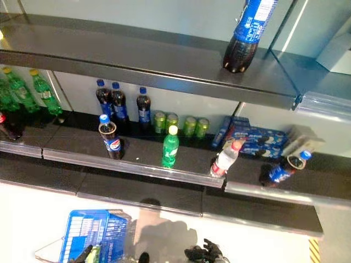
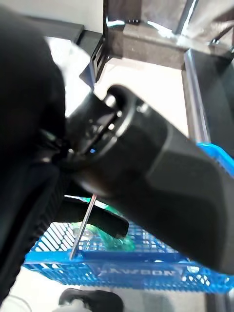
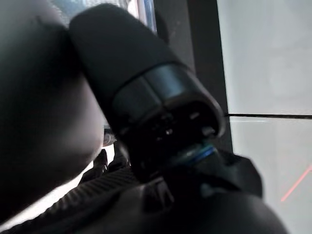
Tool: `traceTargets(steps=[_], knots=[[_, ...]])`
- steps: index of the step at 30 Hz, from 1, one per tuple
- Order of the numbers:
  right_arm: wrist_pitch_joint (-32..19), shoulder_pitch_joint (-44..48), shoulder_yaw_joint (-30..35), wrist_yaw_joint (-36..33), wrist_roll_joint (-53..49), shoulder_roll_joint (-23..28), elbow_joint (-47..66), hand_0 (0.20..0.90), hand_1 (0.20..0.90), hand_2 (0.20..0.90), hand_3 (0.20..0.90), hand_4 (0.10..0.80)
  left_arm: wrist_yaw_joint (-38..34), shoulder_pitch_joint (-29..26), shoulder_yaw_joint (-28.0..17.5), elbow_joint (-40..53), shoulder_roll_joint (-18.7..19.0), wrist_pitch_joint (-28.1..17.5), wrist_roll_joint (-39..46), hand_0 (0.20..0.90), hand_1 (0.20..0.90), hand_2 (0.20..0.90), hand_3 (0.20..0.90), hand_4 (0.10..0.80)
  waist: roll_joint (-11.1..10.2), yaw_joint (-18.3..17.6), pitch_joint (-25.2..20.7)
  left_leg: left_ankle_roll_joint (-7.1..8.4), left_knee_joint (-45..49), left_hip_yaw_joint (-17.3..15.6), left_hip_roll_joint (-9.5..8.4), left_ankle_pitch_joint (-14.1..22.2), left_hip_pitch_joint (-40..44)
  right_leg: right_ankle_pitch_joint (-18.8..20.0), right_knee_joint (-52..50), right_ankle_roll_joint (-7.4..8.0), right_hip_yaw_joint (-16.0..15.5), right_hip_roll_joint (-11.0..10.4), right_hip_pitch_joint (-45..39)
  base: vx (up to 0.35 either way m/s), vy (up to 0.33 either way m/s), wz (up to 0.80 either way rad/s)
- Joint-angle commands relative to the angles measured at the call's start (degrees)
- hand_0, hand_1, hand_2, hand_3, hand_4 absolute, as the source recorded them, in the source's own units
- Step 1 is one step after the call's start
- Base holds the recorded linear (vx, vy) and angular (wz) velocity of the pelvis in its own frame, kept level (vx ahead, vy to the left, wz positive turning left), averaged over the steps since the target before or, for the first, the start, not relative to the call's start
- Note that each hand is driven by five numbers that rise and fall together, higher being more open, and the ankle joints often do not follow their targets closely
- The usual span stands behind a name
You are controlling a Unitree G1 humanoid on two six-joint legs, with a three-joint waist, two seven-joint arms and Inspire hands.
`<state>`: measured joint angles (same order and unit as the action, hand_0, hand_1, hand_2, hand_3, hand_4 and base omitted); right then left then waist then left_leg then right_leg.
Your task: Pick up the drink and place into the basket.
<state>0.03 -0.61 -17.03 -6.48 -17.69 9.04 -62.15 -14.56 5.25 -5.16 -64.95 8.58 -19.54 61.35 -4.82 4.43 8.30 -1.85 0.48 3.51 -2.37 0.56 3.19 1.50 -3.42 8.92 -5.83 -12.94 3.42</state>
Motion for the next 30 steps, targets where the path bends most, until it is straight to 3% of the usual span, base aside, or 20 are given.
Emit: traceTargets(steps=[1, 8, 9, 11, 12, 16, 18, 22, 25, 26, 30], knots=[[-0.8, 2.1, -1.6, 0.4, 1.5, 3.6, 5.1, 0.9, 0.9, 0.9, 0.9, 0.8, -0.4, -1.9, -1.4, 5.6, 3.0, -7.6, -4.8, 0.3, 0.3, 0.3, 0.2, 0.1, 1.5, 0.6, -0.2, 3.26, 4.2, -4.4, 5.21, 2.6, -1.5, 3.8, 2.0, -0.62, -1.7, 2.9, -2.9, 0.075, -0.229, 0.74], [1.4, 0.6, -3.5, 3.2, 1.5, 6.3, 14.8, 0.9, 0.9, 0.9, 0.9, 0.8, 0.7, 1.0, -2.7, 5.6, 2.4, -6.9, -5.8, 0.3, 0.3, 0.3, 0.2, 0.1, 0.7, 1.3, 0.1, 5.55, 3.7, -5.1, 7.94, 0.0, -2.6, 2.0, 3.4, -2.68, -5.6, 4.2, -5.5, 0.003, -0.158, 0.2], [1.4, -0.4, -3.6, 4.2, 2.1, 7.0, 17.4, 0.9, 0.9, 0.9, 0.9, 0.8, 1.0, 1.2, -2.8, 6.0, 2.4, -6.3, -6.2, 0.3, 0.3, 0.3, 0.2, 0.1, 0.7, 0.6, 0.3, 6.07, 4.3, -7.2, 8.87, -0.5, -2.9, 1.7, 3.4, -2.98, -7.2, 4.1, -5.7, -0.1, -0.11, 0.48], [1.9, -2.7, -3.2, 5.6, 2.3, 8.1, 22.8, 0.9, 0.9, 0.9, 0.9, 0.8, 0.4, 0.7, -2.0, 7.6, 2.8, -4.6, -6.8, 0.3, 0.3, 0.3, 0.2, 0.1, 0.8, -2.0, 0.2, 7.03, 5.6, -16.6, 11.64, -1.3, -2.8, 0.9, 2.7, -3.44, -11.5, 3.7, -5.7, -0.09, 0.003, 0.82], [1.6, -3.2, -3.3, 5.7, 2.3, 8.6, 24.0, 0.9, 0.9, 0.9, 0.9, 0.8, 0.0, 0.4, -1.2, 8.0, 2.9, -4.1, -7.2, 0.3, 0.3, 0.3, 0.2, 0.1, 0.8, -2.7, 0.2, 7.23, 6.5, -18.5, 12.35, -1.0, -2.6, 0.5, 2.1, -3.58, -12.2, 3.5, -5.8, -0.036, 0.071, 0.81], [3.1, -3.2, -4.8, 9.2, 2.2, 10.4, 28.1, 0.9, 0.9, 0.9, 0.9, 0.8, 1.0, 0.8, -1.1, 8.5, 2.4, -5.8, -6.8, 0.3, 0.3, 0.3, 0.2, 0.1, 0.3, -3.7, 0.2, 6.03, 7.7, -13.8, 9.68, 1.4, -2.0, 0.7, 0.5, -2.92, -7.7, 2.7, -4.9, 0.005, 0.114, 0.37], [3.5, -3.6, -5.4, 11.0, 2.8, 11.2, 30.3, 0.9, 0.9, 0.9, 0.9, 0.8, 1.2, 1.0, -1.0, 9.6, 2.8, -6.0, -6.3, 0.3, 0.3, 0.3, 0.2, 0.1, 0.5, -4.1, 0.2, 5.29, 6.2, -13.2, 8.79, 1.9, -0.4, 0.7, 0.0, -2.21, -6.0, 2.3, -4.9, 0.012, 0.207, -0.17], [4.0, -5.0, -6.2, 12.6, 2.4, 11.7, 34.7, 0.9, 0.9, 0.9, 0.9, 0.8, 0.6, -0.3, 0.1, 11.6, 5.3, -3.7, -6.5, 0.3, 0.3, 0.3, 0.2, 0.1, 0.6, -5.0, 0.6, 4.15, 5.1, -14.6, 7.58, 2.5, 0.8, 2.6, -2.1, 0.25, -5.0, -0.4, -3.5, -0.007, 0.212, -0.13], [4.2, -5.3, -6.5, 12.3, 1.6, 11.5, 36.6, 0.9, 0.9, 0.9, 0.9, 0.8, 0.2, -0.9, 0.3, 11.9, 5.8, -3.1, -7.3, 0.3, 0.3, 0.3, 0.2, 0.1, 0.3, -5.1, 0.7, 3.55, 4.6, -14.6, 6.74, 2.7, 1.0, 4.3, -3.1, 1.07, -5.2, -1.7, -2.8, 0.002, 0.122, 0.12], [4.4, -5.7, -7.0, 12.7, 1.1, 11.8, 40.2, 0.9, 0.9, 0.9, 0.9, 0.8, -0.1, -1.0, 0.4, 12.3, 6.6, -2.4, -8.5, 0.3, 0.3, 0.3, 0.2, 0.1, 0.0, -5.4, 0.8, 3.3, 4.2, -15.8, 6.54, 3.1, 1.6, 7.0, -3.4, 1.85, -5.8, -3.1, -1.7, -0.002, 0.064, 0.07], [3.8, -5.9, -6.8, 14.5, 1.4, 13.3, 45.9, 0.9, 0.9, 0.9, 0.9, 0.8, -0.8, -0.7, 0.3, 13.3, 8.0, -2.1, -8.5, 0.3, 0.3, 0.3, 0.2, 0.1, -0.2, -6.2, 1.3, 2.78, 3.9, -17.5, 7.24, 3.6, 2.0, 9.0, -5.5, 2.52, -4.0, -3.4, 0.3, -0.048, 0.019, -0.03]])
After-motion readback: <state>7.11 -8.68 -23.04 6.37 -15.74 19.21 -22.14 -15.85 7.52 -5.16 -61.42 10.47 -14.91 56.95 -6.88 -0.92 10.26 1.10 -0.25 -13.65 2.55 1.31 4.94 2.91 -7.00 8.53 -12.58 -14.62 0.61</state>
